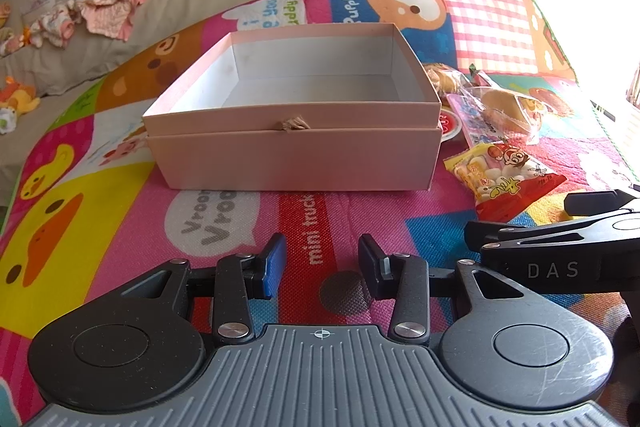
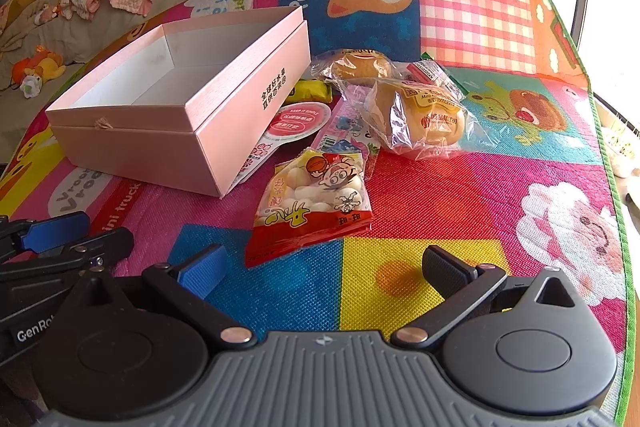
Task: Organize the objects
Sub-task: 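Move the left tool toward the pink box's wall, then grip the pink box wall with the left tool while the right tool approaches the yellow stick snack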
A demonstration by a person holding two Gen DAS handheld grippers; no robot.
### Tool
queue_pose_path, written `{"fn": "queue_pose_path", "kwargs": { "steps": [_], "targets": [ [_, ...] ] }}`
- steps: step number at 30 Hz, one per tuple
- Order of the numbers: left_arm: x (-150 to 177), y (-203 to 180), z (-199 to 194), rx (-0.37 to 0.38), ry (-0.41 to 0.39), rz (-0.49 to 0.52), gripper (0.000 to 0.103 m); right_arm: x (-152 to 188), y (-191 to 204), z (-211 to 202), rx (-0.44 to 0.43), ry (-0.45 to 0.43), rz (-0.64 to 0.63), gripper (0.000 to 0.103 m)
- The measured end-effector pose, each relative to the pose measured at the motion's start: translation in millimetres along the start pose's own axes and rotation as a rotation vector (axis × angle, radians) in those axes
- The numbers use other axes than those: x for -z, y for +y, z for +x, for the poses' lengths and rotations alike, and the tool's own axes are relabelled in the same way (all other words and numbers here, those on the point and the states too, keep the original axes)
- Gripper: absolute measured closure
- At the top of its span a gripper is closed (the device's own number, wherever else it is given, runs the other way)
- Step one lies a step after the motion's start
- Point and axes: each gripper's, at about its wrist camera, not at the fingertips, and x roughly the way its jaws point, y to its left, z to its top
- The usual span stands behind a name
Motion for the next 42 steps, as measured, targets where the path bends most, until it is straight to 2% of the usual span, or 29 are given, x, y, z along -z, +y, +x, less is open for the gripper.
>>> {"fn": "queue_pose_path", "kwargs": {
  "steps": [13, 18, 23, 25, 28, 31, 33, 35, 39, 42],
  "targets": [
    [-1, 0, 1, -0.008, 0.001, 0.008, 0.059, -3, -1, -1, -0.027, 0.06, -0.047, 0.0],
    [-1, 2, 1, 0.011, 0.0, -0.002, 0.06, -8, 1, 1, -0.018, 0.095, -0.042, 0.0],
    [-8, 16, -4, 0.064, 0.031, 0.013, 0.06, -12, -2, 3, -0.056, 0.117, -0.075, 0.0],
    [-17, 31, -13, 0.089, 0.03, 0.006, 0.06, -16, -5, 2, -0.094, 0.147, -0.098, 0.0],
    [-42, 60, -30, 0.092, -0.037, -0.016, 0.06, -20, -10, -5, -0.167, 0.154, -0.114, 0.0],
    [-79, 86, -34, 0.016, -0.137, -0.014, 0.06, -24, -12, -23, -0.164, 0.061, -0.138, 0.0],
    [-105, 96, -17, -0.035, -0.145, 0.035, 0.06, -29, -11, -35, -0.168, -0.001, -0.163, 0.0],
    [-127, 102, 14, -0.058, -0.09, 0.058, 0.061, -36, -10, -44, -0.182, -0.046, -0.18, 0.0],
    [-152, 114, 81, 0.04, 0.085, -0.002, 0.06, -46, -10, -49, -0.206, -0.067, -0.181, 0.0],
    [-152, 114, 119, 0.008, 0.15, 0.03, 0.061, -46, -15, -48, -0.193, -0.067, -0.182, 0.0]
  ]
}}
